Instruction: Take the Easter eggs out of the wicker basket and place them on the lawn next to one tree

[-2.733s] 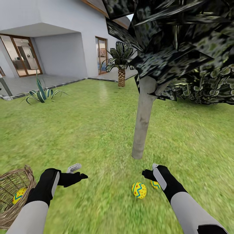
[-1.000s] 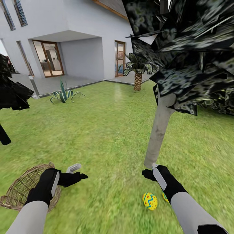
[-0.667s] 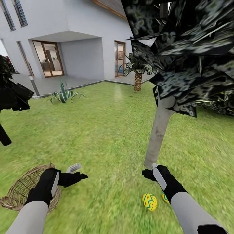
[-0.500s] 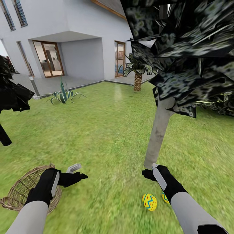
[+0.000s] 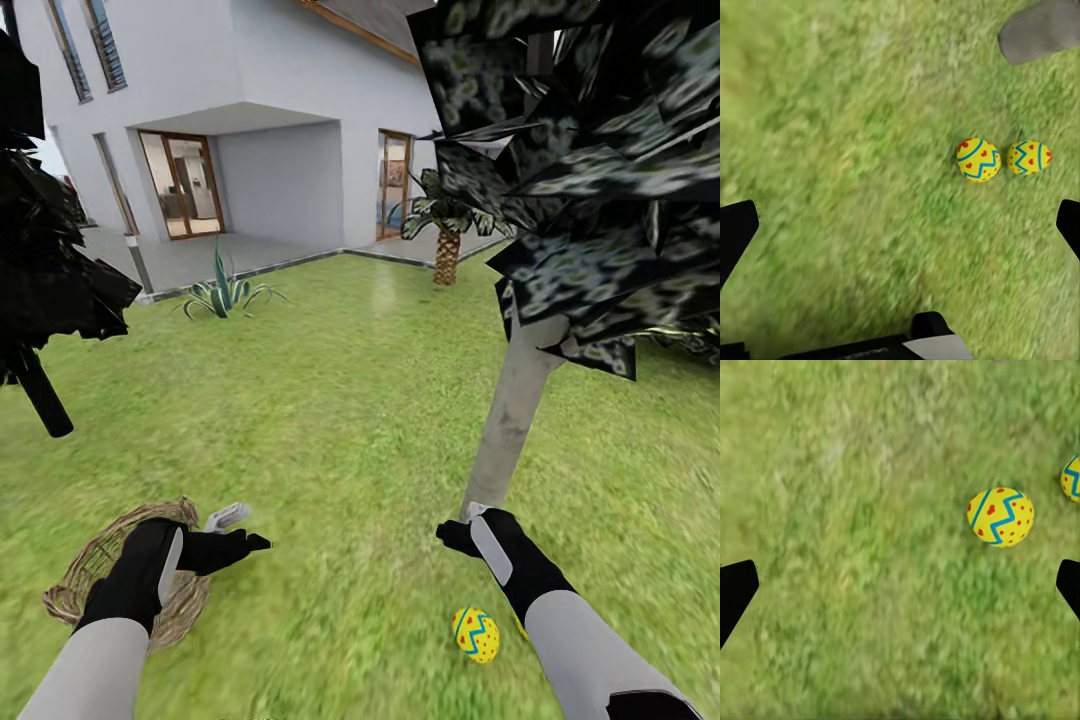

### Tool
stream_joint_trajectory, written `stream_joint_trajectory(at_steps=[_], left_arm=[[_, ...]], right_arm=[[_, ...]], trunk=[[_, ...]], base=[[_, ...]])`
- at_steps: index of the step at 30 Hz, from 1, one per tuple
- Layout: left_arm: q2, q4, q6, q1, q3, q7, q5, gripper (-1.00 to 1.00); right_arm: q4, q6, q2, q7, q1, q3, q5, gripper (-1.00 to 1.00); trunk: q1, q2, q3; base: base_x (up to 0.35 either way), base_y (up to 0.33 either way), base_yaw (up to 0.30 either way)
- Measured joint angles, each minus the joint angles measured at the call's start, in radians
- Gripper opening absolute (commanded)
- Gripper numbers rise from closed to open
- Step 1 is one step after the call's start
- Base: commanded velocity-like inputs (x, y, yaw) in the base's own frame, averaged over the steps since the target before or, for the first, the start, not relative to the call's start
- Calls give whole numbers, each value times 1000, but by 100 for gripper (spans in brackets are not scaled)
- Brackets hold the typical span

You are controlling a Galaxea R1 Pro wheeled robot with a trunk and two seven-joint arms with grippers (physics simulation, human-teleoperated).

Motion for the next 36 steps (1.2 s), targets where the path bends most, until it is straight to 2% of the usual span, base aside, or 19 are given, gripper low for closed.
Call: stream_joint_trajectory(at_steps=[15, 25, 36], left_arm=[[0, 0, 0, 0, 0, 0, -1, 100], [1, 0, -1, 0, 0, -4, 1, 100], [0, 0, 0, 0, 0, -1, 0, 100]], right_arm=[[0, 0, 0, 0, 0, 0, 0, 100], [0, 0, 0, 0, 0, 0, 0, 100], [0, 0, 0, 0, 0, 0, 0, 100]], trunk=[[-58, 105, 57], [-58, 105, 64], [-100, 182, 105]], base=[[0, 0, 263], [0, 0, 263], [0, 0, 263]])
